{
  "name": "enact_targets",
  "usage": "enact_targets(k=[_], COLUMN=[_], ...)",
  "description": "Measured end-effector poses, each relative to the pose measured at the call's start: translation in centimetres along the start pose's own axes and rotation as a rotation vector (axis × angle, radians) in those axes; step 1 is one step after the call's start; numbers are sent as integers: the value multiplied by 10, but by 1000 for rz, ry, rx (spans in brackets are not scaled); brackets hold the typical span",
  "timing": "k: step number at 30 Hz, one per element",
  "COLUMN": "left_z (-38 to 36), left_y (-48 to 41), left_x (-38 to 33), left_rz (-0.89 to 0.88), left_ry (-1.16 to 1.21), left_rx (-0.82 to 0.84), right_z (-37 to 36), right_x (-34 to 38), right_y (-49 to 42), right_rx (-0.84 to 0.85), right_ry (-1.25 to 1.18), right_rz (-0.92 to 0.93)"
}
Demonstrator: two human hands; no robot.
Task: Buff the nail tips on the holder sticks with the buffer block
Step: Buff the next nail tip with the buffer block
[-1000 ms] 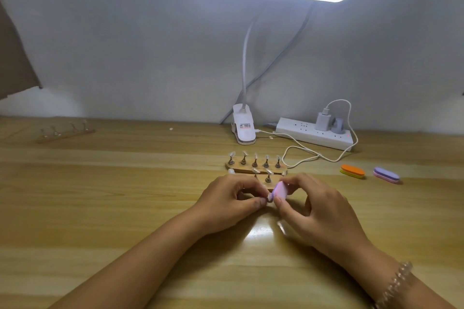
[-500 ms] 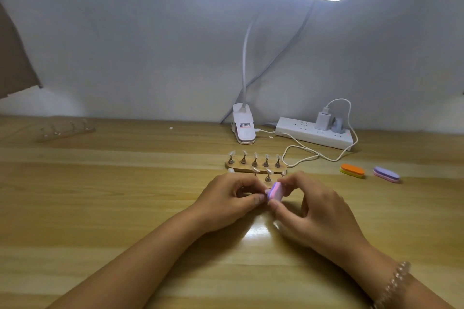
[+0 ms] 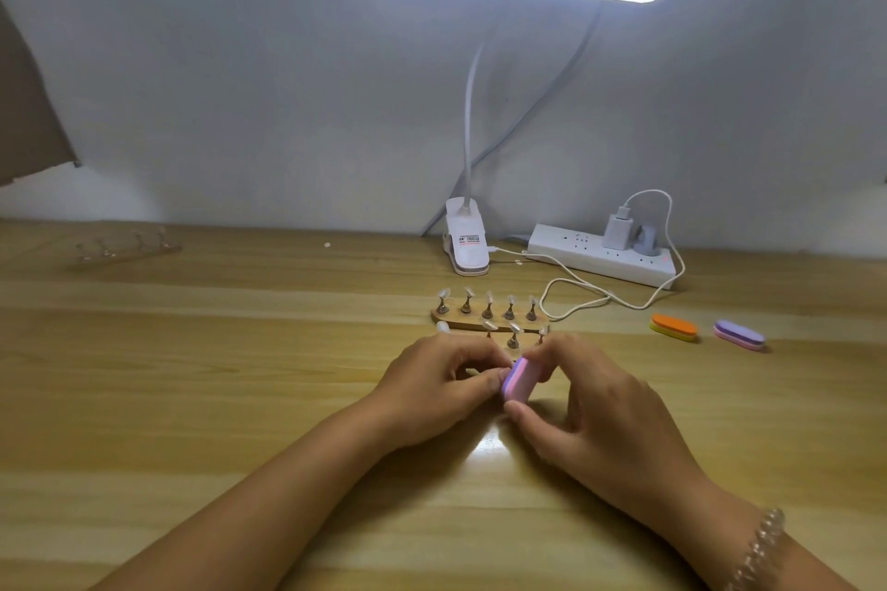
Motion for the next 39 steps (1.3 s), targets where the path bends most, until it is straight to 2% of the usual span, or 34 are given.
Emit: enact_targets(k=[5, 9, 13, 17, 27, 31, 36, 39], left_z=[1, 1, 1, 1, 2, 3, 2, 2], left_y=[0, 1, 1, 1, 3, 3, 3, 3], left_x=[-1, -1, -1, 0, -4, -4, -3, -3], left_rz=[9, 5, 15, 11, 28, 35, 49, 46], left_ry=[39, 89, 141, 95, 154, 147, 153, 121], left_rx=[-8, -27, -31, -21, -21, -39, -18, -19], right_z=[5, 0, 4, 0, 6, 1, 4, 0], right_x=[-7, -1, -8, -3, -11, -2, -5, 0], right_y=[-2, 0, -2, -2, -3, -1, -1, 0], right_rx=[-86, 5, -56, 10, -112, 14, -49, 19], right_ry=[-66, -2, -64, -36, -140, -62, -53, 7], right_rz=[-87, -31, -91, -32, -125, -29, -78, -16])
Point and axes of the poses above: each hand's wrist, its own y-axis away from the middle knuckle, its own z-axis out of the back of the hand, x = y × z, the point moved 3 cm from there along -y, towards the middle knuckle, and after that the axes turned 11 degrees about x, right-handed, at the moved point
